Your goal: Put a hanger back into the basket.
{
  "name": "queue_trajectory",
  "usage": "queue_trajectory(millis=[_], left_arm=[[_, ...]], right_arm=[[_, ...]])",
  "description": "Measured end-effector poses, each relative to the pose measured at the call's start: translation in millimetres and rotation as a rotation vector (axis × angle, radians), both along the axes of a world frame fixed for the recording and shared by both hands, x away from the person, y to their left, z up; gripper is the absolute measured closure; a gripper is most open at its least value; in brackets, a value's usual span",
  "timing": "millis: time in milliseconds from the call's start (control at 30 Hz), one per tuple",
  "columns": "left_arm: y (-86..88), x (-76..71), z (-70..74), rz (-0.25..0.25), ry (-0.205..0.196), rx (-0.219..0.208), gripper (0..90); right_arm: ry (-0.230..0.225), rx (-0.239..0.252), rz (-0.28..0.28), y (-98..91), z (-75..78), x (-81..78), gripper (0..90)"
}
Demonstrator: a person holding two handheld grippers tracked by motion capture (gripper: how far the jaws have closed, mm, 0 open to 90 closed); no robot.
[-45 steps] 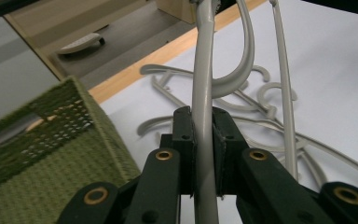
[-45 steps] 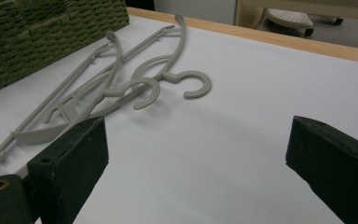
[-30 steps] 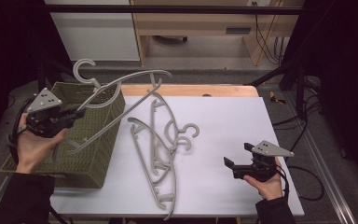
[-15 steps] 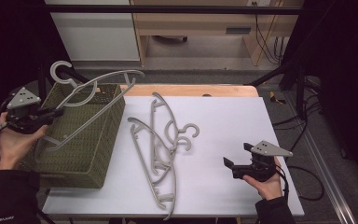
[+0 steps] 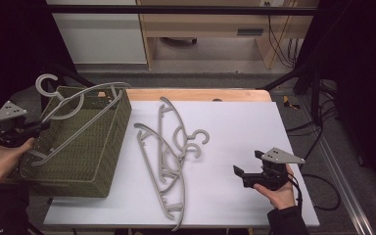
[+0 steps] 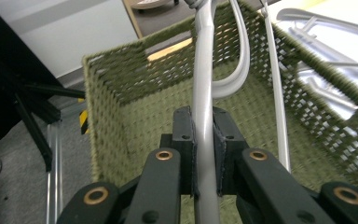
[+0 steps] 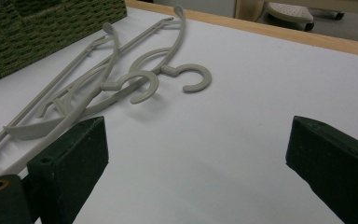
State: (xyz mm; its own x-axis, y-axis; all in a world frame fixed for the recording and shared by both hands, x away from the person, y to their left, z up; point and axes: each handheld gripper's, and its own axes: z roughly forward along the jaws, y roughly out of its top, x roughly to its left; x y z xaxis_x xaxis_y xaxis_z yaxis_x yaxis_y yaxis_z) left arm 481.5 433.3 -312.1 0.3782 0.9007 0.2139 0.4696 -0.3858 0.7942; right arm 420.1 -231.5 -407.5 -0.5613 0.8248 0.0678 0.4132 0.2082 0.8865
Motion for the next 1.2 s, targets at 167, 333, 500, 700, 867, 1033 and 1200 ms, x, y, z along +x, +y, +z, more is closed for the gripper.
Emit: queue_trajectory(millis=[167, 333, 500, 700, 867, 1033, 1200], left_arm=[[12.1, -1.4, -7.9, 0.026, 0.004, -0.011, 81.4], [22.3, -4.2, -10.8, 0.042, 0.019, 0.003, 81.4], [27.0, -1.2, -22.9, 0.072, 0.049, 0.021, 81.2], [20.4, 3.6, -32.8, 0.073, 0.075, 0.06, 81.1], [16.8, 3.3, -24.8, 0.051, 0.04, 0.06, 81.2], [8.3, 7.9, -19.4, 0.038, 0.001, 0.079, 81.2], [1.2, 15.0, -28.9, 0.032, 0.015, 0.088, 81.2]], right_arm=[[0.004, 0.001, -0.004, 0.8, -0.6, 0.4, 5.8], [0.001, -0.004, -0.001, 0.7, -0.9, 0.7, 5.9], [0.002, -0.004, 0.0, 1.6, -1.3, 0.9, 5.9], [0.003, -0.007, -0.002, 2.4, -1.8, 1.0, 5.9], [0.001, -0.008, 0.002, 2.6, -1.9, 1.1, 6.0], [0.002, -0.008, 0.002, 2.6, -1.9, 1.1, 6.0], [0.002, -0.008, 0.005, 2.8, -1.9, 0.9, 6.0]])
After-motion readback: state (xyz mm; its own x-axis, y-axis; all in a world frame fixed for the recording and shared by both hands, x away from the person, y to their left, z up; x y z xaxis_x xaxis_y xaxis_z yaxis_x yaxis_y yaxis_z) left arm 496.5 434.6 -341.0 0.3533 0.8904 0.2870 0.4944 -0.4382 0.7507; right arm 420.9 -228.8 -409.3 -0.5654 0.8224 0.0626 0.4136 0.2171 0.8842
